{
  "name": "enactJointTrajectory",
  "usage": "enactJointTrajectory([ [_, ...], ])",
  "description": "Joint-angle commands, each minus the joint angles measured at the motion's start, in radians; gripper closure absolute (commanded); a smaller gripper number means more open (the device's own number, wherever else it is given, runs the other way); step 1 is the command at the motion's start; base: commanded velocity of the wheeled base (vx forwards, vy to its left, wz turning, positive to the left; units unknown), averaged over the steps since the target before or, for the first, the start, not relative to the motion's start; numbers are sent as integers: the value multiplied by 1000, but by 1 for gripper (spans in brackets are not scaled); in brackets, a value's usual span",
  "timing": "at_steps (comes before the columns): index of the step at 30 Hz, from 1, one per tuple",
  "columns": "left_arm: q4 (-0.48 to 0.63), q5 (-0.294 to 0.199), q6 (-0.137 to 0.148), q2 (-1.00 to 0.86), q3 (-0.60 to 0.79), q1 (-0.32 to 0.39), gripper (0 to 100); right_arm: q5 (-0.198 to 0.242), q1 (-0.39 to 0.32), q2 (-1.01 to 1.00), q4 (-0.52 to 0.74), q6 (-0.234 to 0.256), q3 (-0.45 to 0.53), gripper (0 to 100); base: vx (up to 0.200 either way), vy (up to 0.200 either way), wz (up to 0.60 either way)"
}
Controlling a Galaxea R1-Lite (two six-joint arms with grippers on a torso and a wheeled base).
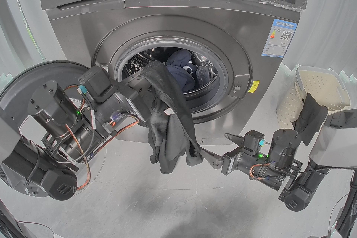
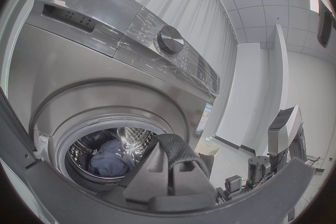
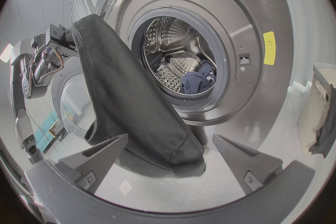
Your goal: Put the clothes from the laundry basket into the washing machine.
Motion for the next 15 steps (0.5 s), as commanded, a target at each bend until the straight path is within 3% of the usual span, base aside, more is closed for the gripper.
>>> enactJointTrajectory([
  [1, -1, 0, -4, -15, -4, 5, 100, 1, 22, 33, -1, -1, -19, 0, 0, 0, 0],
  [8, -1, 0, -4, -15, -13, 1, 100, -2, 29, 76, 1, -1, -34, 0, 0, 0, 0],
  [15, -1, -2, -1, -18, -13, -1, 100, 4, 43, 148, 18, -10, -174, 0, 0, 0, 0],
])
